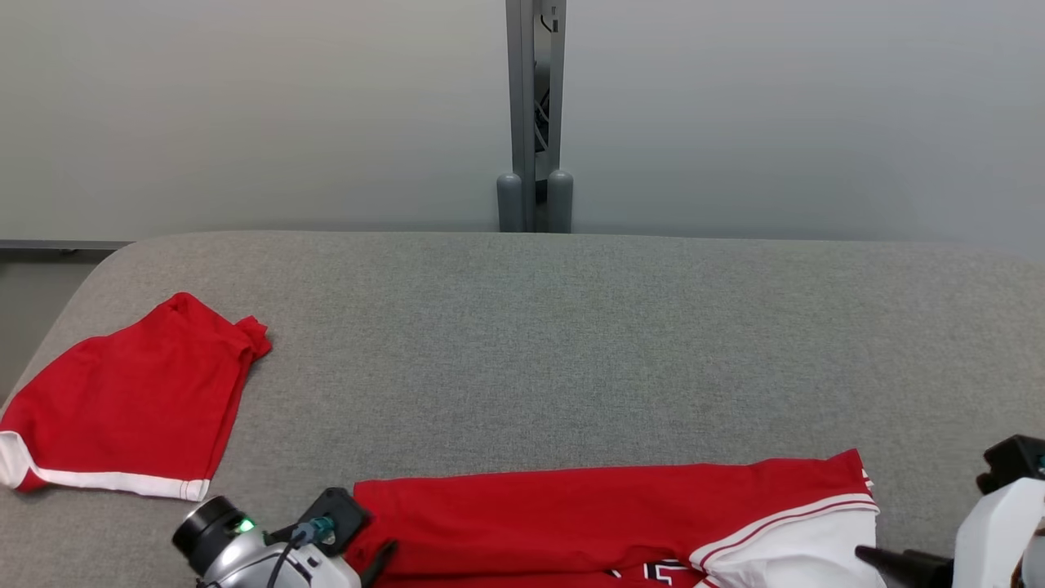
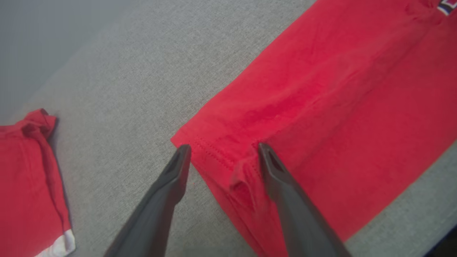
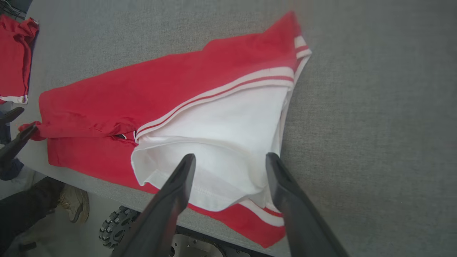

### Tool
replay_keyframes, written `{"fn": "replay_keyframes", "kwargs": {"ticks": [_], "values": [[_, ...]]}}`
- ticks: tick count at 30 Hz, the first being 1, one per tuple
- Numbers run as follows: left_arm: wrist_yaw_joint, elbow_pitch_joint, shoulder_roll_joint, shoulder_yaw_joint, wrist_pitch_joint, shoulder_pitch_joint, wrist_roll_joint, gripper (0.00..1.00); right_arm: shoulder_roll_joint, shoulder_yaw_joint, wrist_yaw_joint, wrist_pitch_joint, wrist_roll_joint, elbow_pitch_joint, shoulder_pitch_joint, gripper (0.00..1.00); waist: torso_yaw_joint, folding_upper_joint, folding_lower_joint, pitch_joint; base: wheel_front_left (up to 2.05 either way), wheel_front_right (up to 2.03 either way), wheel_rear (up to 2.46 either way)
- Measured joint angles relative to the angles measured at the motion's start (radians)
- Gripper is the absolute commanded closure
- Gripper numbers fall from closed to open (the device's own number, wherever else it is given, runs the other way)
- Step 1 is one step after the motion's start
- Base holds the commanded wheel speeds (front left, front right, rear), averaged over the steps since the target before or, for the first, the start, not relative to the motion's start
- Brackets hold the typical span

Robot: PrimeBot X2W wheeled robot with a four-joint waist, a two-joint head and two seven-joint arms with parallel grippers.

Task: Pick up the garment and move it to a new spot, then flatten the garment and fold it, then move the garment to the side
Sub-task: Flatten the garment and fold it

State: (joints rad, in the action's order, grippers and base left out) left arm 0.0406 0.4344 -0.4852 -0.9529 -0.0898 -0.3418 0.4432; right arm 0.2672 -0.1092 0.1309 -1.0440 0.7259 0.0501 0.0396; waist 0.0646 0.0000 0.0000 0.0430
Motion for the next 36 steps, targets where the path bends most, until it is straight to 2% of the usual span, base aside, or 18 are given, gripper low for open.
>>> {"fn": "replay_keyframes", "kwargs": {"ticks": [4, 9, 13, 17, 21, 23, 25, 27, 31, 36], "values": [[-0.047, 0.003, -0.015, 0.035, -0.015, 0.007, 0.025, 0.00, -0.019, -0.042, 0.000, 0.063, -0.036, -0.015, -0.017, 0.00, 0.000, 0.0000, 0.0000, 0.008, 0.00, 0.00, 0.00], [-0.147, -0.015, -0.011, 0.119, 0.035, 0.006, 0.058, 0.00, -0.040, -0.051, 0.000, 0.234, -0.057, -0.034, -0.053, 0.00, -0.001, 0.0000, 0.0000, 0.013, 0.00, 0.00, 0.00], [-0.230, -0.038, 0.031, 0.206, 0.153, 0.002, 0.094, 0.00, -0.052, -0.035, 0.000, 0.445, -0.067, -0.034, -0.080, 0.00, -0.003, 0.0000, 0.0000, 0.013, 0.00, 0.00, 0.00], [-0.275, -0.035, 0.087, 0.272, 0.283, 0.003, 0.126, 0.00, -0.061, -0.008, 0.000, 0.716, -0.070, -0.018, -0.103, 0.00, -0.009, 0.0000, 0.0000, 0.012, 0.00, 0.00, 0.00], [-0.297, -0.028, 0.143, 0.332, 0.344, 0.022, 0.145, 0.00, -0.044, 0.062, 0.000, 0.963, -0.109, 0.023, -0.100, 0.00, -0.017, 0.0000, 0.0000, 0.012, 0.00, 0.00, 0.00], [-0.303, -0.042, 0.173, 0.376, 0.349, 0.045, 0.135, 0.00, -0.034, 0.109, 0.000, 1.065, -0.126, 0.053, -0.088, 0.00, -0.021, 0.0000, 0.0000, 0.012, 0.00, 0.00, 0.00], [-0.304, -0.100, 0.201, 0.437, 0.350, 0.074, 0.081, 0.00, -0.030, 0.153, 0.000, 1.156, -0.141, 0.085, -0.072, 0.00, -0.024, 0.0000, 0.0000, 0.012, 0.00, 0.00, 0.00], [-0.281, -0.152, 0.243, 0.514, 0.351, 0.123, 0.046, 0.00, -0.035, 0.174, 0.000, 1.234, -0.150, 0.125, -0.060, 0.00, -0.027, 0.0000, 0.0000, 0.013, 0.00, 0.00, 0.00], [-0.207, -0.209, 0.314, 0.641, 0.351, 0.244, -0.047, 0.00, -0.057, 0.198, 0.000, 1.294, -0.148, 0.179, -0.041, 0.00, -0.033, 0.0000, 0.0000, 0.017, 0.00, 0.00, 0.00], [-0.122, -0.244, 0.391, 0.766, 0.351, 0.333, -0.154, 0.00, -0.079, 0.193, 0.000, 1.304, -0.221, 0.172, -0.028, 0.00, -0.037, 0.0000, 0.0000, 0.017, 0.00, 0.00, 0.00]]}}
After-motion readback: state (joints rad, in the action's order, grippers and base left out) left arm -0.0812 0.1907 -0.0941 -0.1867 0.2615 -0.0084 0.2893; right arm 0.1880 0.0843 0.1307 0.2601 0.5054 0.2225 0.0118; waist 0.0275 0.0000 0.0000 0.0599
